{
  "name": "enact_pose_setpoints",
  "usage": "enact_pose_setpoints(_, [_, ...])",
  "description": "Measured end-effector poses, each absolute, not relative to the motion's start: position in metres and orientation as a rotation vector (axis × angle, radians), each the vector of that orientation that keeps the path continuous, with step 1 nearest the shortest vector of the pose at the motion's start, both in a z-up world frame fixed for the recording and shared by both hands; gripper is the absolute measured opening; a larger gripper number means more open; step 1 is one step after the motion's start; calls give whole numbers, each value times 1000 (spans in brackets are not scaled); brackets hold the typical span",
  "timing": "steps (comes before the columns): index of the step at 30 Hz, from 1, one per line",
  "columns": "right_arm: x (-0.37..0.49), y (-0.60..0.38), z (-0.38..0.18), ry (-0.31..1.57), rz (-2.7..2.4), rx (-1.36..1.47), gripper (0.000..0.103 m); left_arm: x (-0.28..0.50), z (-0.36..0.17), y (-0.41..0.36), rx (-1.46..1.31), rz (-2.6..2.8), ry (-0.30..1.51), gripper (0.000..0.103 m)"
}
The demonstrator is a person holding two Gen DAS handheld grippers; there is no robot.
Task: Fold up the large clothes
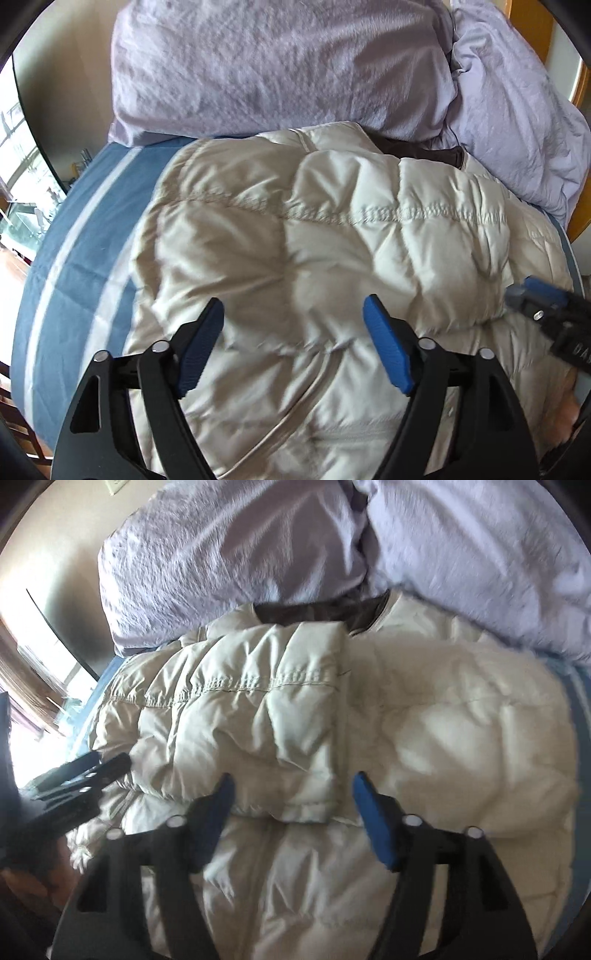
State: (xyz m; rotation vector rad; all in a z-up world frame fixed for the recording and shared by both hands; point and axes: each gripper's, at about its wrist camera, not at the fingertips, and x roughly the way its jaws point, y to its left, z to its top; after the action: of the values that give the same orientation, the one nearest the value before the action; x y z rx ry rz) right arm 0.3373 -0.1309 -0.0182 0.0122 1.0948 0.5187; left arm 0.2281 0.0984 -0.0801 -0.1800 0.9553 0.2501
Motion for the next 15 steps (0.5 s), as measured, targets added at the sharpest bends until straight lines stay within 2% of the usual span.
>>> enact_pose_setpoints(5, [321, -157, -9, 1091, 479, 10, 74, 196, -77, 115, -173, 274, 951, 85])
enact_pose_setpoints(15, [268, -258, -11, 1109, 315, 32, 76, 115, -85, 155, -237, 292, 963, 85])
